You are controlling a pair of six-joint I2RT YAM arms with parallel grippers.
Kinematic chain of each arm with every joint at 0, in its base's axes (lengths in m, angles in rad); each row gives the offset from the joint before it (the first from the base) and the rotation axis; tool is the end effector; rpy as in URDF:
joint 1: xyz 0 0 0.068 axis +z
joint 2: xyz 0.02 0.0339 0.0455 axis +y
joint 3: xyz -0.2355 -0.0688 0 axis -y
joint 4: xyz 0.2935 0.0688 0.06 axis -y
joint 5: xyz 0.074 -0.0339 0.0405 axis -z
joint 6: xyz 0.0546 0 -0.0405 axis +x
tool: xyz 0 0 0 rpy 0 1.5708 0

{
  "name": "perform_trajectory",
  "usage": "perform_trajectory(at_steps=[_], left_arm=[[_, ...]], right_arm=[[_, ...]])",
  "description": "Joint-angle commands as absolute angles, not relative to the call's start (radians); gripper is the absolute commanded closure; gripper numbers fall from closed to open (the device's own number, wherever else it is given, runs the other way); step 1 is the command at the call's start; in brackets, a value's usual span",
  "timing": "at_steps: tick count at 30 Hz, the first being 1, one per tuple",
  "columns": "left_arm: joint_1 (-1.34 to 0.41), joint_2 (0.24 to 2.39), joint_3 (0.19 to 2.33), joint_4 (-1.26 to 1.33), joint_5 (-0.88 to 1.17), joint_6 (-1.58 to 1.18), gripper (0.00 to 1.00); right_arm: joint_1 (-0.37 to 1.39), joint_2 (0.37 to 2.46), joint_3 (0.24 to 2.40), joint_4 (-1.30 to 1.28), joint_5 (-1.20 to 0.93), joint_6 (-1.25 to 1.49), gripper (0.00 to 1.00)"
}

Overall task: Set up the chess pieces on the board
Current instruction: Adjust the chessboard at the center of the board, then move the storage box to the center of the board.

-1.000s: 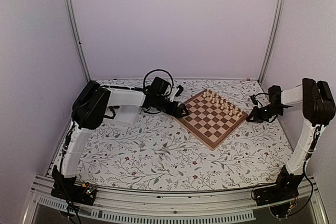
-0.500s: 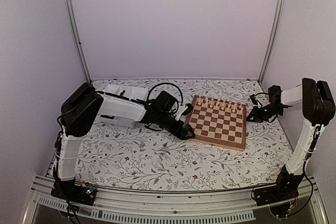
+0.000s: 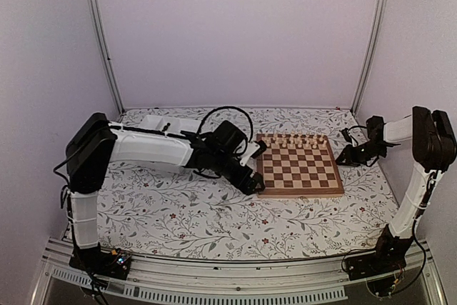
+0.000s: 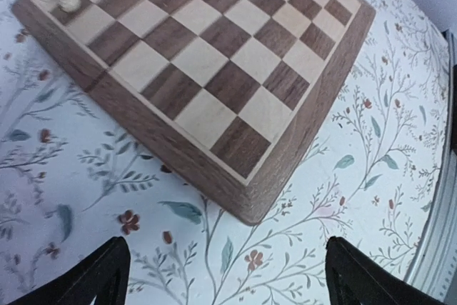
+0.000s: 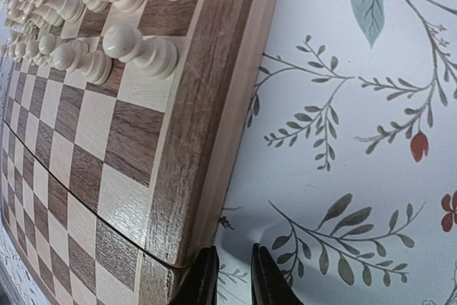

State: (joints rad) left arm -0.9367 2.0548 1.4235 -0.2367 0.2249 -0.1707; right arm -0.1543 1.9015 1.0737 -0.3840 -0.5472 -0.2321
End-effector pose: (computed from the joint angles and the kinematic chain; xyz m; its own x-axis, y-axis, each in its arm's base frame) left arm 0.2770 -0.3973 0.1001 -0.5934 0.5274 -0.6081 0.7813 0.5591 -0.2775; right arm 0.3814 -0.0306 0.0477 -0.8890 -0.0605 -0.4540 -0.2609 0.8817 0.3933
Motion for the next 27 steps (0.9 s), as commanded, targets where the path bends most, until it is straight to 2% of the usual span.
perform_trajectory(at_steps=[1,8,14,27], left_arm=[[-0.847,1.865,1.417,-0.385,-0.048,-0.171,0.03],[-0.625,1.915,1.482,-0.533,-0.157,-0.21,0.03],[-0.532,1.988,1.508,-0.553,-0.124,-0.175,0.01],[-0.501,1.973,1.391,-0.614,0.107,-0.126,0.01]], right_arm=[[-0.188,1.846,1.068,-0.41,-0.527,-0.259,0.76],[-0.194,1.774,1.067,-0.412,-0.547,-0.296,0.63],[-0.194,1.743,1.062,-0.429,-0.592,-0.33,0.54],[-0.194,1.752,1.074,-0.446,-0.626,-0.357,0.51]])
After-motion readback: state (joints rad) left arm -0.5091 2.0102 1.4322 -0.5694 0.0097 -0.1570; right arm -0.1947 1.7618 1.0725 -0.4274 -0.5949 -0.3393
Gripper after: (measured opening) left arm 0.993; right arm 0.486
